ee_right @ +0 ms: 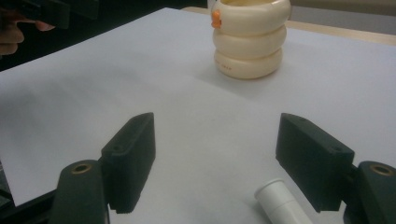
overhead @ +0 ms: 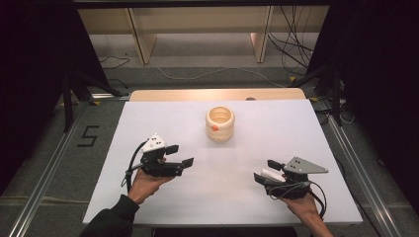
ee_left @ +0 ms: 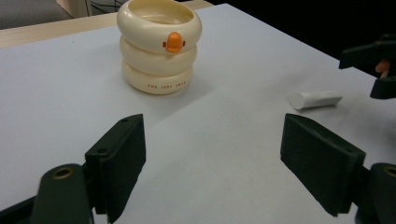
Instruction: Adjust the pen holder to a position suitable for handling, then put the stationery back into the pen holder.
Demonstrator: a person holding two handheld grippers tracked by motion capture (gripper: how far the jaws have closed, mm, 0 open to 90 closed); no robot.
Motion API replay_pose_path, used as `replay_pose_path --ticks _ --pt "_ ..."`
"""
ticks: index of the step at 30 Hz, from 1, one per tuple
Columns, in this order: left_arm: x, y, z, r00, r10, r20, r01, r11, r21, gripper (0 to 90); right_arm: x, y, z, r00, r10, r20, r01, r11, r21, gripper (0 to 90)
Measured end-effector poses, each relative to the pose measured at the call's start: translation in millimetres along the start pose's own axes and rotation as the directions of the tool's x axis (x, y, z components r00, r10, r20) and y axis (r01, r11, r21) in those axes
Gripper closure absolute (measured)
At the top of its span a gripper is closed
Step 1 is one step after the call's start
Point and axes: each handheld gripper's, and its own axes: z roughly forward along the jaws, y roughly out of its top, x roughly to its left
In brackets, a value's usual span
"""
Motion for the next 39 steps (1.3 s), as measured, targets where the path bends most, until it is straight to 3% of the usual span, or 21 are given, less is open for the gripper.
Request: replay_pose_path --ticks 14,27,39 --pt "-8.0 -12.1 -5.3 0.9997 0.026 0.002 -0.026 0.9997 -0.006 19.9 -4.7 -1.7 -1.8 0.9998 0.017 0.005 -0.017 1.000 0.009 29.2" --pt "-11.4 -16.9 -14.1 0.9990 0.042 -0.015 -0.042 0.9989 -0.020 17.6 -1.1 0.3 3.8 1.0000 -0.006 -0.007 0.006 0.999 0.044 28.7" --pt "-12.9 -16.8 -15.0 0.9989 0.047 -0.008 -0.047 0.9984 -0.032 16.5 -19.3 8.9 -6.4 0.9994 -0.020 0.030 0.016 0.993 0.115 27.1"
